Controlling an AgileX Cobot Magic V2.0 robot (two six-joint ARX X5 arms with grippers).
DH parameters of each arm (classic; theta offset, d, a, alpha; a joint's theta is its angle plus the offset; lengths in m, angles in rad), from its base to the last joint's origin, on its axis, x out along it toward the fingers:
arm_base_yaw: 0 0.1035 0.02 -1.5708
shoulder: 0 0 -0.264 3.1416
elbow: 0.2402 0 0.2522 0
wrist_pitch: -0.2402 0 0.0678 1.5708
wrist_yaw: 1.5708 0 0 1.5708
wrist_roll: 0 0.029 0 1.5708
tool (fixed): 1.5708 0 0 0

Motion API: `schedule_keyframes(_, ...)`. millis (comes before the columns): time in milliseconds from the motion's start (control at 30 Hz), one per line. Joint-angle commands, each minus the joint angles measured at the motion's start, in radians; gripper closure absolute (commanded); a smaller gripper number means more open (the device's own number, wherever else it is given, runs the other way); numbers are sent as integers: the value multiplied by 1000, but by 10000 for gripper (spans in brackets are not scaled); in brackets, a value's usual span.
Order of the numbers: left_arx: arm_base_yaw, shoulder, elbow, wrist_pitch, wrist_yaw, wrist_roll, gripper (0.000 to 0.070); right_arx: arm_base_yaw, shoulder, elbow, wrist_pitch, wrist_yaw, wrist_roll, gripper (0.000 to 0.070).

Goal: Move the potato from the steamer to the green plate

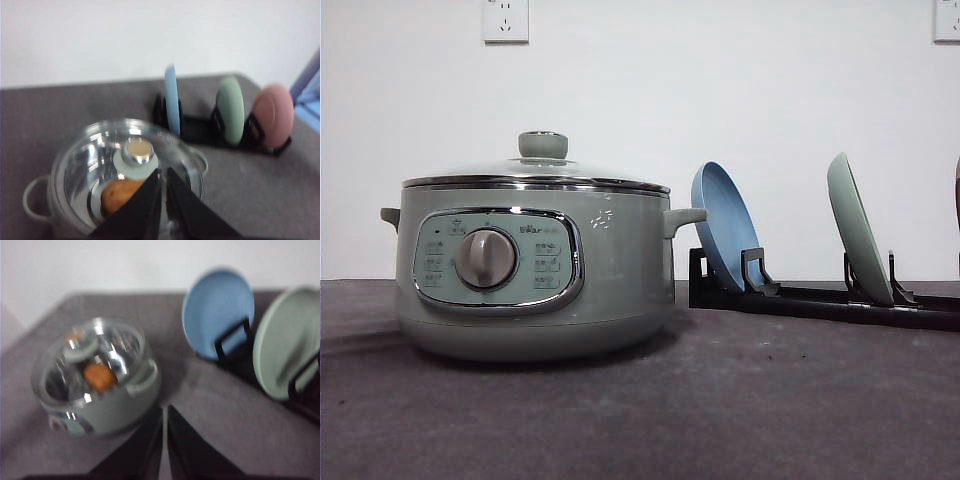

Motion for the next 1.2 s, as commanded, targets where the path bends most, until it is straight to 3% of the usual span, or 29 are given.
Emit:
schedule_keyframes(0,-9,14,19,-9,7,39,684,4,22,20,-13,-3,-64,696)
schedule_keyframes(733,-15,19,19,-52,7,37,665,4,30,20,-6,7,-63,693)
schedule_keyframes(767,-15,19,19,-52,7,38,643,4,30,20,-5,7,-64,678)
schedule_keyframes(833,-15,19,19,-52,7,39,530,4,30,20,0,7,-64,555)
schedule_keyframes(933,-15,19,19,-51,7,39,226,4,30,20,7,7,-63,280)
schedule_keyframes(1000,-15,19,19,-51,7,39,84,4,30,20,8,7,-63,180)
schedule_keyframes(1067,-15,19,19,-51,7,40,16,4,30,20,8,7,-63,137)
schedule_keyframes(1167,-15,20,19,-52,7,40,13,4,30,20,8,7,-63,137)
